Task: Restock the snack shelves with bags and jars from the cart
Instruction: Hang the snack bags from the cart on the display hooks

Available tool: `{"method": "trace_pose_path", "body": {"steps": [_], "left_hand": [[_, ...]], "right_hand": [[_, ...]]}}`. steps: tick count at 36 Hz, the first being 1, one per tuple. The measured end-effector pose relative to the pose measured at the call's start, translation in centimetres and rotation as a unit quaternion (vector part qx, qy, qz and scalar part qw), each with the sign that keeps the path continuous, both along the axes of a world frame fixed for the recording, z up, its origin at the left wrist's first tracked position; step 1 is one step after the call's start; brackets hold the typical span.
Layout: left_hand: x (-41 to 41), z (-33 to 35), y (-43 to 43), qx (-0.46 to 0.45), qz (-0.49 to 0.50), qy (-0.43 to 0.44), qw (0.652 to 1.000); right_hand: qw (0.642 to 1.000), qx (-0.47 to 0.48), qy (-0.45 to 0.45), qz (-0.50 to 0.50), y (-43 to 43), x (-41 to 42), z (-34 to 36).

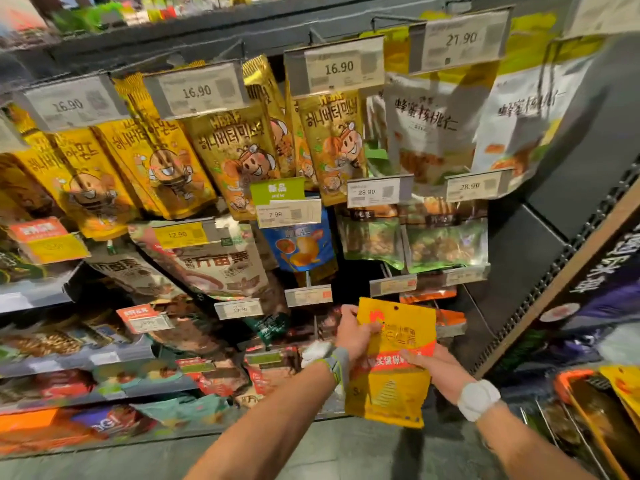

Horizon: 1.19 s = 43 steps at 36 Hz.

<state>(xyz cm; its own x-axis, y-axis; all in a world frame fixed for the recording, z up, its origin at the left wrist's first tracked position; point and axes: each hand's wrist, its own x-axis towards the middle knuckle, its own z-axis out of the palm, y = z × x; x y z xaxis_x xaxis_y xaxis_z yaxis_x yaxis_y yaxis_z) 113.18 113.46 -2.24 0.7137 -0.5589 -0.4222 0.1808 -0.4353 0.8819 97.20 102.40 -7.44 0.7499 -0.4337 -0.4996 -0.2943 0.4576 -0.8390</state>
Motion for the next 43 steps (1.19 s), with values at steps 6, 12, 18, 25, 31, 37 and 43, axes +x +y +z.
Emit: {"method": "trace_pose_path", "body": {"steps": [6,12,18,25,31,37,43], "left_hand": [[1.0,2.5,-3.4,-0.048,0.022,-0.002,0.999],[1.6,4.7,-4.2,-0.12,0.037,0.015,0.992],[3.2,5.3,-4.7,-0.094,-0.02,-0.073,0.993],[3.5,5.1,-4.4,-0.09,-0.023,-0.094,0.991],[3.6,5.1,-4.6,-0.082,-0.036,-0.108,0.99],[3.9,5.3,-4.4,-0.065,-0.041,-0.113,0.991],[3.8,5.4,-4.3,-0.051,-0.058,-0.125,0.989]], "right_hand": [[0.995,-0.071,0.063,-0.038,-3.0,-2.6,-1.4],[0.992,-0.1,0.064,-0.042,-4.5,-1.7,-0.9],[0.986,-0.15,0.056,-0.039,-5.0,1.6,0.0],[0.983,-0.172,0.043,-0.043,-5.0,3.8,1.5],[0.983,-0.168,0.052,-0.051,-5.4,4.7,1.4],[0.981,-0.173,0.067,-0.047,-6.0,5.1,1.1],[0.974,-0.199,0.098,-0.037,-6.6,5.0,0.7]]}}
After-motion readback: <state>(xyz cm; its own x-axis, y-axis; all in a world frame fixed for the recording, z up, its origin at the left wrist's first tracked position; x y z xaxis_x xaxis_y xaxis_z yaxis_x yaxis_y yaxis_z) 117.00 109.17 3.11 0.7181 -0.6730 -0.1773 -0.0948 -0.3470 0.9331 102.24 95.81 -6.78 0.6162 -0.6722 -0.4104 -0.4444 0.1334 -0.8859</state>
